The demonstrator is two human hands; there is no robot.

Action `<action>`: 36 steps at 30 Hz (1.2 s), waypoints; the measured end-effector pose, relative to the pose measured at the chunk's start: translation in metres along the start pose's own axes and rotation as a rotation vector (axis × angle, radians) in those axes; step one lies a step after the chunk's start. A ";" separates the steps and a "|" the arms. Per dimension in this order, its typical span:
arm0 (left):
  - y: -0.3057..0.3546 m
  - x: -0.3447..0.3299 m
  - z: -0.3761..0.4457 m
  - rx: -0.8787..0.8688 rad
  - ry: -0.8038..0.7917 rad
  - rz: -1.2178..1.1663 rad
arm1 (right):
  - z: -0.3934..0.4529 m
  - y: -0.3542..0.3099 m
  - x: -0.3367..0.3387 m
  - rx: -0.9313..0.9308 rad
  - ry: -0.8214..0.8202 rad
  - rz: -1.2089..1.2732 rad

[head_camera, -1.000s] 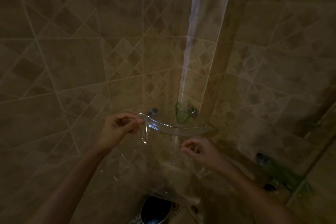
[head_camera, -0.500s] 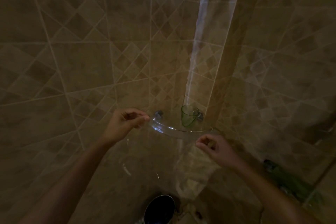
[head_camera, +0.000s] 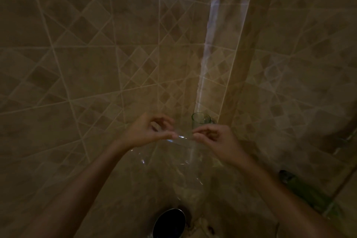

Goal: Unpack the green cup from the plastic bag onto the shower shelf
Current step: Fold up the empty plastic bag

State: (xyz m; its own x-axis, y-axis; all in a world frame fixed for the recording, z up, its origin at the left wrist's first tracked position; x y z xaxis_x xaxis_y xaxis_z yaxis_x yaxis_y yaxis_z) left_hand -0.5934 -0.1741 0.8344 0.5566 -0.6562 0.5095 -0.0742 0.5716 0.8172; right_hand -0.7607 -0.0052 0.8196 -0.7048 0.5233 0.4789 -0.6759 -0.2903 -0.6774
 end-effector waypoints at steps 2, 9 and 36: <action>-0.023 0.013 -0.012 0.055 -0.006 0.058 | -0.007 0.008 0.011 -0.033 0.072 0.041; -0.072 0.007 -0.036 0.223 0.084 -0.270 | -0.033 0.030 0.038 -0.141 0.211 0.202; -0.018 -0.063 -0.013 0.052 0.101 -0.242 | 0.012 0.006 -0.019 0.016 -0.043 -0.120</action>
State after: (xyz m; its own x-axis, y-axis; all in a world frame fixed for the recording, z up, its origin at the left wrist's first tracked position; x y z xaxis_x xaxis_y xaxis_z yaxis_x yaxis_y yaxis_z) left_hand -0.6163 -0.1363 0.7841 0.6429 -0.7168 0.2701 0.0301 0.3760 0.9261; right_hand -0.7542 -0.0265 0.8129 -0.6272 0.5202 0.5797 -0.7589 -0.2404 -0.6053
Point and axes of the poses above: each hand's wrist, its own z-axis towards the middle knuckle, its own x-axis out of the back of the hand, y = z × x, the point moved 4 cm from there along z, towards the middle knuckle, and after that the axes turned 9 degrees about x, right-handed, at the moved point
